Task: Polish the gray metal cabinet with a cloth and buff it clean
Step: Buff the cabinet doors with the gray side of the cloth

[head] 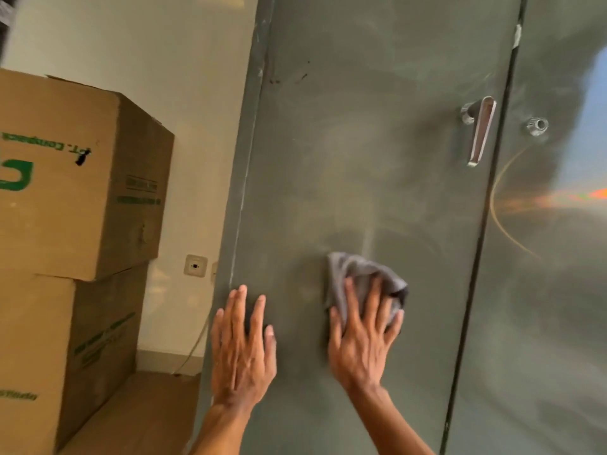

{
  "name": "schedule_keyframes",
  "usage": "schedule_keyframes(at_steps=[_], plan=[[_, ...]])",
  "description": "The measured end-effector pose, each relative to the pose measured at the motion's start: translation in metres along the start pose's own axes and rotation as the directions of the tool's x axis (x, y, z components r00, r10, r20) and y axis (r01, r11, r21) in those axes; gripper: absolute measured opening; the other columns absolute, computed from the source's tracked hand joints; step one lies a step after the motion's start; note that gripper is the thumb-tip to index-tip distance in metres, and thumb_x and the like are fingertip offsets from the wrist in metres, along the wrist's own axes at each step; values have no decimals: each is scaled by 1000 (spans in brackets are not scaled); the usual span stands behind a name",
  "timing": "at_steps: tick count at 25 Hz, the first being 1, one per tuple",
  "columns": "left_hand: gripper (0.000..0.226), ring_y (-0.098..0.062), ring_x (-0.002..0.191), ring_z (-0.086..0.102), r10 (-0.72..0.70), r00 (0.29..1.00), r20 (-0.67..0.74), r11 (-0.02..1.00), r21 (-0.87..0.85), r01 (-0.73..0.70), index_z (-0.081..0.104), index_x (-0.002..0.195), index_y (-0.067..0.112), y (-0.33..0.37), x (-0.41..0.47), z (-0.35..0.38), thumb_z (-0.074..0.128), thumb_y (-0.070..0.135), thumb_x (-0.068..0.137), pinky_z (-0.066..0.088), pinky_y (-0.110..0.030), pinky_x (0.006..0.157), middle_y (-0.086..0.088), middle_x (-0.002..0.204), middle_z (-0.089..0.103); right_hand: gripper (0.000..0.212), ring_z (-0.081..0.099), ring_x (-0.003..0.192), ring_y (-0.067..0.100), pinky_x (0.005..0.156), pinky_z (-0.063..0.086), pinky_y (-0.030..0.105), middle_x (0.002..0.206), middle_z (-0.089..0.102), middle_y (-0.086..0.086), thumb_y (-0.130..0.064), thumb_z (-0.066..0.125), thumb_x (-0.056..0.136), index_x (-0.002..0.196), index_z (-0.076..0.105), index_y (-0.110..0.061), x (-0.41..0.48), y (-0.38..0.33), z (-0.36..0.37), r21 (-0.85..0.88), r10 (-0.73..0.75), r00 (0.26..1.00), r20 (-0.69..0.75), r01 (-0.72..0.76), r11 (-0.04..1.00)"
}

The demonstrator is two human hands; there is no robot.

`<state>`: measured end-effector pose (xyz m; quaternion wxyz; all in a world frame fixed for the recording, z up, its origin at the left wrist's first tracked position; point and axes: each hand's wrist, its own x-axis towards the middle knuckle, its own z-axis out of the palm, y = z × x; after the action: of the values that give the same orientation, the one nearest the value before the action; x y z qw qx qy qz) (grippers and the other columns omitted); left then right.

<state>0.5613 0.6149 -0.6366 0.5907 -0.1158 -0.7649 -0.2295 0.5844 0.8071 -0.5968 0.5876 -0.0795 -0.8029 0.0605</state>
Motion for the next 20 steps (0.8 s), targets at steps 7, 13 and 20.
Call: schedule_keyframes(at_steps=[7, 13, 20], plan=[[48, -34, 135, 49, -46, 999, -17, 995, -93, 45, 54, 141, -2, -22, 22, -7, 51, 20, 99, 46, -52, 108, -19, 150, 49, 64, -9, 155, 37, 118, -10, 68, 170, -7, 10, -52, 31, 100, 160, 7, -44, 59, -145, -2, 17, -388, 909, 154, 390, 921], [40, -37, 132, 53, -10, 1000, -5, 997, -73, 10, 59, 130, 0, -41, 16, -16, 47, 17, 97, 47, -46, 108, -21, 147, 47, 59, 27, 149, 37, 121, 12, 64, 163, 33, 11, -54, 48, 96, 153, 38, -43, 53, -85, -7, -89, -579, 813, 64, 583, 808], [53, -34, 144, 46, -72, 997, -15, 979, -192, 67, 46, 147, -8, -31, 40, -8, 36, 16, 100, 38, -37, 116, -24, 157, 42, 61, 4, 156, 38, 115, 4, 76, 169, 14, 7, -45, 59, 94, 151, 37, -40, 138, -180, -17, -65, -738, 669, 86, 743, 666]])
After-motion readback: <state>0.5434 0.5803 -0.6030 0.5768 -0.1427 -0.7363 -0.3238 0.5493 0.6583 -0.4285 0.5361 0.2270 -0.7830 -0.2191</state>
